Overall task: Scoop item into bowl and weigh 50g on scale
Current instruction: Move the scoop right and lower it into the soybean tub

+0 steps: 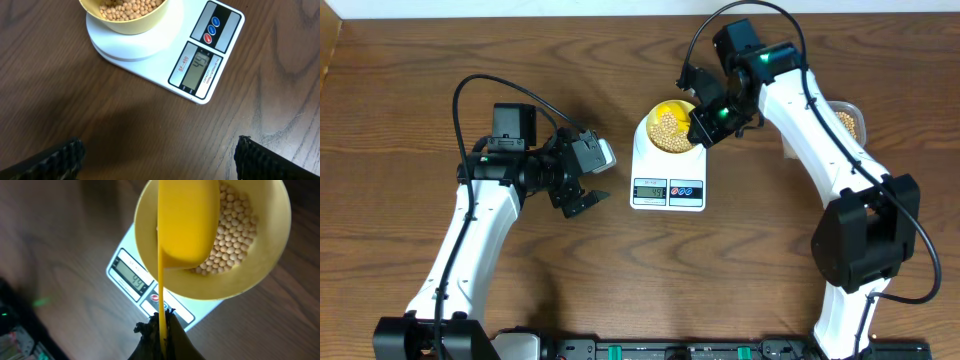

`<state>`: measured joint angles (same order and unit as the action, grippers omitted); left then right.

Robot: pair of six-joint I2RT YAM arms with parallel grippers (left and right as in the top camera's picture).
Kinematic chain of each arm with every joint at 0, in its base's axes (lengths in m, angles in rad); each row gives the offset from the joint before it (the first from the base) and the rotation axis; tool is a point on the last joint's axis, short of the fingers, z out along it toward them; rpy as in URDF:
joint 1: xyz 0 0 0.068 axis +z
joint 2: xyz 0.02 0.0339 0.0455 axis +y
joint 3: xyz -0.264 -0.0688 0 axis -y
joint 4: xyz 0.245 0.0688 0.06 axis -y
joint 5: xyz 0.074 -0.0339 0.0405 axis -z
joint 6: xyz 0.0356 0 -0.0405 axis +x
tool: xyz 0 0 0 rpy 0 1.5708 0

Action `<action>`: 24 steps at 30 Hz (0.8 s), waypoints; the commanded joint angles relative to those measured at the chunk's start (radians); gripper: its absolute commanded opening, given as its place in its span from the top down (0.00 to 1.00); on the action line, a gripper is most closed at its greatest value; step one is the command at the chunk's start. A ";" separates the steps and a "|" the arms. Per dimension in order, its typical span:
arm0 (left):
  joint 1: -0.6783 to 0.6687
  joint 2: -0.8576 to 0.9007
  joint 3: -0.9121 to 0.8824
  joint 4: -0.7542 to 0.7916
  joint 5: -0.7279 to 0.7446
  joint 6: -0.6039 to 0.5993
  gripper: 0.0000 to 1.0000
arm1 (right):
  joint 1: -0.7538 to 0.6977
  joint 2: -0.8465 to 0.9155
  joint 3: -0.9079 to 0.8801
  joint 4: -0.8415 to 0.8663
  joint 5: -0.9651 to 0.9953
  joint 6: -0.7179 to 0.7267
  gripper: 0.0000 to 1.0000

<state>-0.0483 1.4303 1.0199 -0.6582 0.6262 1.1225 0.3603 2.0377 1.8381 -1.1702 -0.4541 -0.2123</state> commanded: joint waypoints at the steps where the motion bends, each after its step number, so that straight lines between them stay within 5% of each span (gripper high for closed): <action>1: 0.003 -0.013 0.003 -0.004 0.016 -0.009 0.02 | -0.056 -0.018 0.028 -0.011 -0.130 -0.013 0.99; 24: 0.003 -0.013 0.003 -0.004 0.016 -0.009 0.03 | -0.240 -0.018 0.028 -0.102 -0.499 -0.141 0.99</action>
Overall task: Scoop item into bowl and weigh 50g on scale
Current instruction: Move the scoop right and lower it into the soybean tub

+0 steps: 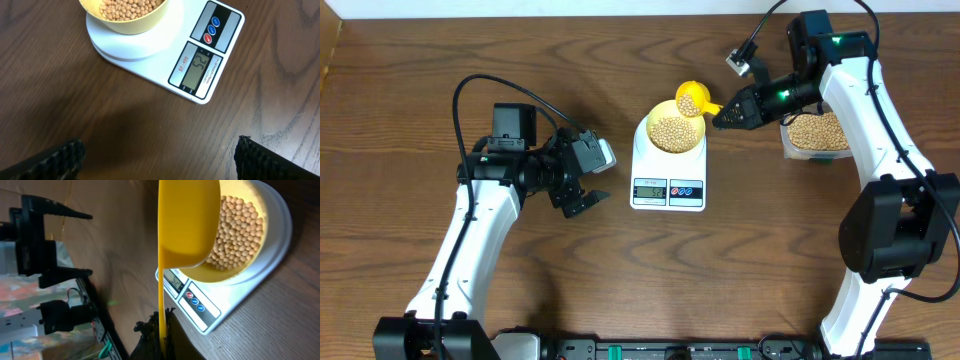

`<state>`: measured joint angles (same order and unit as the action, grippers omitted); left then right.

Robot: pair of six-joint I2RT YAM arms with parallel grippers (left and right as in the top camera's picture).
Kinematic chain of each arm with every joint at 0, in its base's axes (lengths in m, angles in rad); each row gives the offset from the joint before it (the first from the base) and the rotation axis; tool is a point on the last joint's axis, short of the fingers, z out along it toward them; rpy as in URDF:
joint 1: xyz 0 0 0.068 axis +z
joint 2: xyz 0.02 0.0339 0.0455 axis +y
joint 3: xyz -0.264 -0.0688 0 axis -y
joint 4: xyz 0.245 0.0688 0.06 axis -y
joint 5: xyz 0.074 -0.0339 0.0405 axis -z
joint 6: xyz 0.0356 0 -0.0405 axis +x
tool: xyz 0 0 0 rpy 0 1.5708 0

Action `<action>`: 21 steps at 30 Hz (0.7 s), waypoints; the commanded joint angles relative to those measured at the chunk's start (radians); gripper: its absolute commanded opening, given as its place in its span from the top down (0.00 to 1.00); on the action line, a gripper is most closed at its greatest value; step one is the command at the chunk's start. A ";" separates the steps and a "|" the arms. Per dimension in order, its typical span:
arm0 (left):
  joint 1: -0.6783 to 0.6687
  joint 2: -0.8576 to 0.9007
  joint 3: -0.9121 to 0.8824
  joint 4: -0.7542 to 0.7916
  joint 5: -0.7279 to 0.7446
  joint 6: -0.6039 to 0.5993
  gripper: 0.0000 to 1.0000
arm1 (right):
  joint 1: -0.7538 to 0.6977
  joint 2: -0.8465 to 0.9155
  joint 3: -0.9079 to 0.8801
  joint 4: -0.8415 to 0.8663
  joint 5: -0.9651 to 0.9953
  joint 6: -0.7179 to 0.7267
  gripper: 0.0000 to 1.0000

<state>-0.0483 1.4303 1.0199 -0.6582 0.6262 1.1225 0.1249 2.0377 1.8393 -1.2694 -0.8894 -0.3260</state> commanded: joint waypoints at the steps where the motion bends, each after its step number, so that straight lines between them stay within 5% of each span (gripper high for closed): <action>1: 0.003 -0.013 0.003 -0.004 0.016 -0.009 0.02 | -0.005 -0.018 0.027 -0.003 -0.064 -0.027 0.99; 21: 0.003 -0.013 0.003 -0.004 0.016 -0.009 0.02 | -0.233 -0.082 0.027 -0.137 -0.178 -0.116 0.99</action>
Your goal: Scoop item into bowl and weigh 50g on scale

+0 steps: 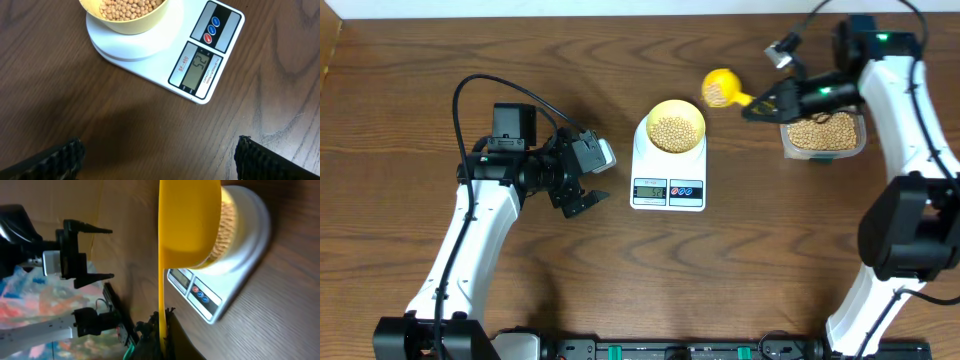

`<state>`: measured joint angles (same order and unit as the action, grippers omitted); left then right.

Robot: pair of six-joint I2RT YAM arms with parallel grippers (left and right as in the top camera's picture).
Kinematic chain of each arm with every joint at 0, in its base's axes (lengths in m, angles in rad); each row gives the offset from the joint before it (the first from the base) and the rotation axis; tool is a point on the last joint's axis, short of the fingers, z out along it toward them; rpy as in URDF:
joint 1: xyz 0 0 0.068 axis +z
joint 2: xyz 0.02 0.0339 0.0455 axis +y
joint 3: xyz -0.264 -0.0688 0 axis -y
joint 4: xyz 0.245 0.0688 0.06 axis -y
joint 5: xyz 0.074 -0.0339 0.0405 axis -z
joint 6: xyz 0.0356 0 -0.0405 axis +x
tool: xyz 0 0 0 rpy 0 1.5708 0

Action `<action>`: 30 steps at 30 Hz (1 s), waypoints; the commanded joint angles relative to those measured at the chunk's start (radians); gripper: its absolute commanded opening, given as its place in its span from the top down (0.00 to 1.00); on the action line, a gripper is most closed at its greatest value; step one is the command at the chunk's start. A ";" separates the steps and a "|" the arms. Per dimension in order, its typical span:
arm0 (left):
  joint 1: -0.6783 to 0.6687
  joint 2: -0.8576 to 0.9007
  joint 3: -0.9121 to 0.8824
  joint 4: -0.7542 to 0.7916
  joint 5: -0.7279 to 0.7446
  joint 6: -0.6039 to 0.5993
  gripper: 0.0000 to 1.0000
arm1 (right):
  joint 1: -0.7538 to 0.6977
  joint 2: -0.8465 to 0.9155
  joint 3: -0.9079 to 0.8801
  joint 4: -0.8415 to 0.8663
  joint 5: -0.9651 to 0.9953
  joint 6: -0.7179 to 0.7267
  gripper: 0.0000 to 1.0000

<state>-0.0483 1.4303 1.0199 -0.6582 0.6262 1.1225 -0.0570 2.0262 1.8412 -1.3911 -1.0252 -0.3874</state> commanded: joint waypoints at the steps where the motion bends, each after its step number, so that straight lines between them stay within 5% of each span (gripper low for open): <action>1: 0.003 -0.013 0.003 -0.004 0.016 -0.009 0.02 | -0.079 -0.086 0.025 -0.027 -0.039 -0.064 0.99; 14: 0.003 -0.013 0.003 -0.004 0.016 -0.009 0.02 | -0.260 -0.142 0.024 -0.145 0.361 -0.050 0.99; 20: 0.003 -0.013 0.003 -0.004 0.016 -0.009 0.02 | -0.238 -0.141 0.023 -0.069 0.591 0.101 0.99; 30: 0.003 -0.013 0.003 -0.004 0.016 -0.009 0.02 | -0.074 -0.141 0.021 -0.008 1.053 0.156 0.99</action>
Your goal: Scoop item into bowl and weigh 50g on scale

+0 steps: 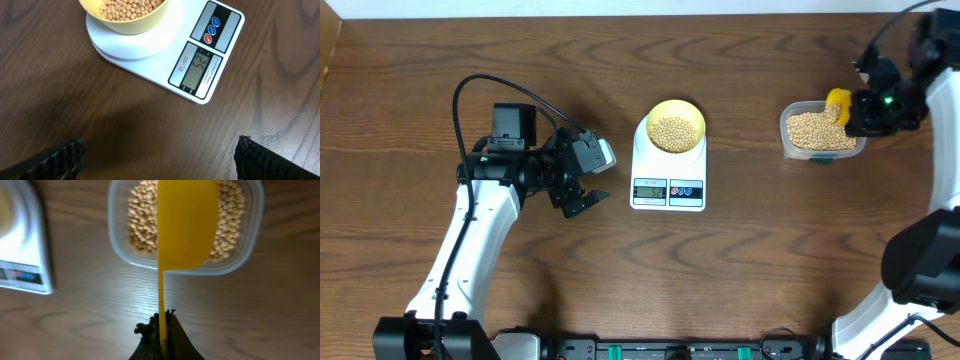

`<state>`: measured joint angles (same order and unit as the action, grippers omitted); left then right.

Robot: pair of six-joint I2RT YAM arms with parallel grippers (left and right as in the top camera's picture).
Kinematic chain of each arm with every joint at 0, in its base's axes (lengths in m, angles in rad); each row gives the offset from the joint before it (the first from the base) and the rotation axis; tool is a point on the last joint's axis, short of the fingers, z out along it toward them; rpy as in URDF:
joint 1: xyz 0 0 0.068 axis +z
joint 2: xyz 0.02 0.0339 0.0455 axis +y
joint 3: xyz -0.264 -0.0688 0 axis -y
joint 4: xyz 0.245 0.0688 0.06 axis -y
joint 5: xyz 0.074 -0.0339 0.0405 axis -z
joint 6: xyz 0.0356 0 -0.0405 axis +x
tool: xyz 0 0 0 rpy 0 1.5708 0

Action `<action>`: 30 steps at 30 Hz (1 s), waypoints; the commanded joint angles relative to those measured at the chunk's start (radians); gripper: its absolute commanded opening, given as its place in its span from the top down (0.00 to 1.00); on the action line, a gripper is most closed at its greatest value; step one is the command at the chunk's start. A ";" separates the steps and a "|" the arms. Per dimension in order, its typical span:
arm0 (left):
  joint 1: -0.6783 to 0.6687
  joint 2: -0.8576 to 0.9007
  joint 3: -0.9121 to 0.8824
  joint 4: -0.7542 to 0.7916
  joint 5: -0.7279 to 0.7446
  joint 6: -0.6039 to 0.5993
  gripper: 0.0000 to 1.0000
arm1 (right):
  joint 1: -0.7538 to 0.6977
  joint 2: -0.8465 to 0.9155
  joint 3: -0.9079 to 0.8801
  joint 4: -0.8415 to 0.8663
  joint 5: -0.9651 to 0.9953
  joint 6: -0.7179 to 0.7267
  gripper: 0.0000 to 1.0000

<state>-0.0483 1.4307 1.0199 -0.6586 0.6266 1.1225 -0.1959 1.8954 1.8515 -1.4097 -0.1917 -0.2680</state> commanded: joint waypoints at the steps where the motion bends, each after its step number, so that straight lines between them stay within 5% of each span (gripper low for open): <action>1: 0.003 -0.013 0.003 -0.004 0.016 -0.009 0.02 | 0.079 -0.010 0.011 0.012 0.245 0.036 0.99; 21: 0.003 -0.013 0.003 -0.004 0.016 -0.009 0.03 | 0.266 -0.010 0.011 0.013 0.500 0.036 0.99; 30: 0.003 -0.013 0.003 -0.004 0.016 -0.009 0.02 | 0.286 -0.010 0.046 0.081 0.127 0.036 0.99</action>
<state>-0.0483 1.4303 1.0199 -0.6582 0.6262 1.1225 0.0677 1.8954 1.8534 -1.3514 0.1383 -0.2451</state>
